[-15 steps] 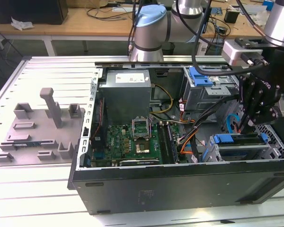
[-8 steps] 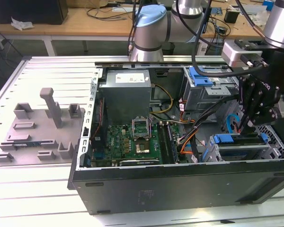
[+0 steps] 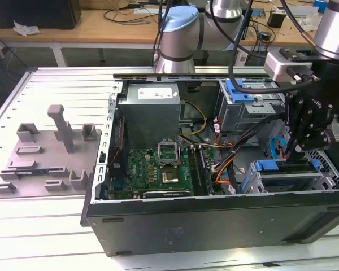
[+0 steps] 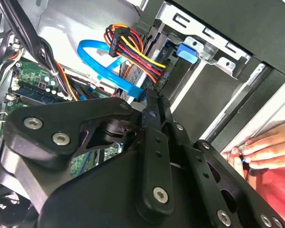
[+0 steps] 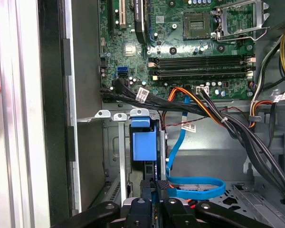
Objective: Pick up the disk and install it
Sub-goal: 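Insert the second disk wire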
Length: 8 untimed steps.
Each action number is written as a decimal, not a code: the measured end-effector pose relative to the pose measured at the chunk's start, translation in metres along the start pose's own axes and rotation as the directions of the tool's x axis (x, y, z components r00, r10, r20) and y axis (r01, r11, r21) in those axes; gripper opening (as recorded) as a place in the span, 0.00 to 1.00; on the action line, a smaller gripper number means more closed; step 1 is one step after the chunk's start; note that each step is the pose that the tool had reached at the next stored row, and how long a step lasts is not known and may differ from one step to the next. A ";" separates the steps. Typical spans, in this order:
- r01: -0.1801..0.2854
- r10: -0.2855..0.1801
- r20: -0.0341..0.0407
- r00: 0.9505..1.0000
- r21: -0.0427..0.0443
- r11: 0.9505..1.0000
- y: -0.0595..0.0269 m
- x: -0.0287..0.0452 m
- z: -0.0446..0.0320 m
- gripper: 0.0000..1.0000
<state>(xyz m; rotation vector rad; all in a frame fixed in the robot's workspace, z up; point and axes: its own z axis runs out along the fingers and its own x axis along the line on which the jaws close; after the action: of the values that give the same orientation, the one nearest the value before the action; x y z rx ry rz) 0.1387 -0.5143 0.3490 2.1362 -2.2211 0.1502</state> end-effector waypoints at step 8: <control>0.000 0.000 0.001 1.000 0.000 1.000 -0.0005 -0.0002 0.0022 0.16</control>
<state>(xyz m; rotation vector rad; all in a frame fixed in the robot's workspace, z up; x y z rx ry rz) 0.1392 -0.5143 0.3468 2.1366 -2.2215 0.1493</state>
